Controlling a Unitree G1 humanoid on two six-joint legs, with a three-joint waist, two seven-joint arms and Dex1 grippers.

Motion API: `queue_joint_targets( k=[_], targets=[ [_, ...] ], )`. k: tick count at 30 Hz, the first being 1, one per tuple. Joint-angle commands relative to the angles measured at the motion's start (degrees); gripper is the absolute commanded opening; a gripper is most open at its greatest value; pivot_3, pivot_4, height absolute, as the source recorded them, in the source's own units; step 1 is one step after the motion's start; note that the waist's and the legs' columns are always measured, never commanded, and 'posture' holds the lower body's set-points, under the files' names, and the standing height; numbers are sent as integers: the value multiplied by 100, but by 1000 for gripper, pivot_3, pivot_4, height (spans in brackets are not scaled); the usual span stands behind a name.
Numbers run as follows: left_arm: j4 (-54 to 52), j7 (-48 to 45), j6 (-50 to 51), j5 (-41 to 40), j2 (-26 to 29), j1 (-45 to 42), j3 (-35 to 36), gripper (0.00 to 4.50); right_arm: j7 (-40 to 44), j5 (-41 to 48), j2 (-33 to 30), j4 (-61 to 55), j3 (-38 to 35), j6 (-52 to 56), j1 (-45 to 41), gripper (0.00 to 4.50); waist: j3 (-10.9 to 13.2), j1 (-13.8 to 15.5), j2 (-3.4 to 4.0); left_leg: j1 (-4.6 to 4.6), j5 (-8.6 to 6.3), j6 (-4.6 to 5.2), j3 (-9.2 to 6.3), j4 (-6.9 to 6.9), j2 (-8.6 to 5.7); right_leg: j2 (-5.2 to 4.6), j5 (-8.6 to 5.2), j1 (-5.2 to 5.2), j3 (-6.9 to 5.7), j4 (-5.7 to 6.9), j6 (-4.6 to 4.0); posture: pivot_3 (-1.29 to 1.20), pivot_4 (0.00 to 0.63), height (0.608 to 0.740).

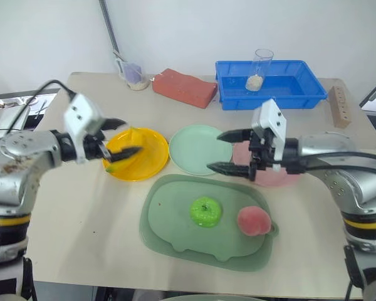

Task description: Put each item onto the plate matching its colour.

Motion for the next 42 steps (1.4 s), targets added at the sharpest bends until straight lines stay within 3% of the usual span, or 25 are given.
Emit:
queue_joint_targets(
  k=[1, 10, 18, 28, 31, 35, 42],
  targets=[
    [-573, -425, -508, -62, -118, 267, -364, 4474, 374, 320, -293, -384, -385, -92, 137, 4500, 1, -21, -1, -1, 0, 0, 0, 0, 1, 2, 0, -2, 2, 1, 0, 0, 150, 740],
    [409, -1303, -1713, 701, -945, -3, -1851, 4474, 560, 1354, -1036, -1130, -940, 622, 593, 4500, 9, -7, -11, -2, 0, 4, -8, 8, 1, 12, 1, -2, 8, -4, -3, 0, 150, 740],
    [1116, -1490, -2269, 1139, -1563, -250, -2338, 4474, 30, 1800, -1069, -1491, -1134, 883, 818, 4500, 10, -11, -13, -6, 0, 5, -9, 13, 0, 11, 2, 2, 8, -5, -1, 0, 150, 740],
    [1665, -1520, -2767, 1608, -1789, -203, -2569, 4474, -362, 2176, -1185, -1646, -1236, 972, 950, 4500, 9, -15, -11, 0, 0, 6, -12, 15, 0, 11, 1, 11, 7, -4, 1, 0, 150, 740],
    [1728, -1522, -2768, 1559, -1793, -197, -2467, 3761, -387, 2150, -1161, -1589, -1186, 914, 925, 4500, 9, -16, -11, -2, 0, 6, -12, 15, 0, 11, 1, 10, 6, -4, 1, 0, 150, 740],
    [1752, -1506, -2705, 1502, -1695, -226, -2285, 2414, -408, 2071, -1110, -1493, -1100, 838, 867, 4500, 9, -19, -11, -2, 0, 6, -12, 15, 0, 11, 1, 10, 6, -4, 1, 0, 150, 740],
    [2441, -1104, -2157, 1091, -1633, -948, -1295, 2320, -1124, 1268, -620, -941, -883, 487, 399, 4500, 10, -28, -13, -2, 1, 7, -14, 18, 1, 13, 0, -1, 5, 7, 2, 0, 150, 740]
  ],
)
